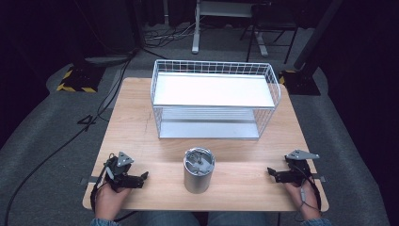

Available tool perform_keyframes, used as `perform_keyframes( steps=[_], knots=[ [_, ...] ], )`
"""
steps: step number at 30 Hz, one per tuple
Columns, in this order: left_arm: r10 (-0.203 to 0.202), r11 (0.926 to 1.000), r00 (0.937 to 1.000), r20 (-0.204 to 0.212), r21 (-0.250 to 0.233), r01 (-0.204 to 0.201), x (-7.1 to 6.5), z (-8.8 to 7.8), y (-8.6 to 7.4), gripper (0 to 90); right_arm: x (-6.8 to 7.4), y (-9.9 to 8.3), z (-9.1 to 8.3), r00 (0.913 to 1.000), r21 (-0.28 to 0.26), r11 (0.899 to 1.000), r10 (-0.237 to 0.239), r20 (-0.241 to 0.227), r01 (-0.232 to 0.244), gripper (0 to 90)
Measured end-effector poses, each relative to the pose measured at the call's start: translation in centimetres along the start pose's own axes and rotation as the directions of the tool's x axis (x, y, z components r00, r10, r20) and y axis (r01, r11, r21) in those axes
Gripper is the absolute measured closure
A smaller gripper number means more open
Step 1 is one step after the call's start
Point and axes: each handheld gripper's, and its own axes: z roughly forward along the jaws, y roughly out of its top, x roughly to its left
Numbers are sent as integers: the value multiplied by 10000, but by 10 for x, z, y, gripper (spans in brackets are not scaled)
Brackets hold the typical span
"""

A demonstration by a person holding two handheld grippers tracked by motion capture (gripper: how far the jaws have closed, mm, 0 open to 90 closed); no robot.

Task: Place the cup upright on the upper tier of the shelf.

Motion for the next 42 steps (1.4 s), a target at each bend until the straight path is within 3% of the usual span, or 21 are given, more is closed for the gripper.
perform_keyframes(
  steps=[6, 11, 13, 17, 21, 24, 25, 26, 28, 33, 39, 42],
  knots=[
    [79, 9999, 10000, 50, 91, -80, 1, 0, 1, 0, 0, 0, 0, 10000, 0, 10000, -2, 4, 2, 31],
    [-299, 9995, 9991, 313, 60, 298, 2, -4, 3, 0, 0, 0, 0, 10000, 0, 10000, 6, -12, -6, 31],
    [-186, 9998, 9995, 270, 0, 186, 2, -9, 7, 0, 0, 0, 0, 10000, -8, 10000, 23, -11, -23, 31],
    [-138, 9990, 9996, 246, -417, 148, -1, -17, 11, 0, 0, 0, 0, 10000, 0, 10000, 8, -13, -8, 31],
    [-65, 9956, 9982, 591, -925, 120, -6, -29, 17, 0, 0, 0, 0, 10000, -10, 10000, 22, -13, -22, 31],
    [-209, 9833, 9931, 1155, -1770, 413, -10, -39, 21, 0, 0, 0, 0, 10000, -4, 10000, 22, -11, -22, 31],
    [-191, 9787, 9921, 1237, -2007, 439, -11, -43, 23, 0, 0, 0, 0, 10000, -3, 10000, 22, -10, -22, 31],
    [-191, 9787, 9921, 1237, -2007, 439, -11, -43, 23, 0, 0, 0, 0, 10000, -11, 10000, 26, -11, -26, 32],
    [49, 9676, 9905, 1372, -2509, 300, -17, -51, 27, 0, 0, 0, 0, 10000, -13, 10000, 32, -9, -32, 33],
    [524, 9538, 9879, 1463, -3004, -61, -27, -60, 32, 0, 0, 0, 0, 10000, -14, 10000, 32, -7, -32, 33],
    [766, 9343, 9810, 1781, -3565, -82, -34, -68, 35, 0, 0, 0, 0, 10000, -26, 10000, 47, -9, -47, 35],
    [824, 9307, 9787, 1883, -3657, -80, -36, -70, 37, 0, 0, 0, 0, 10000, -24, 10000, 34, -2, -34, 36]
  ],
)
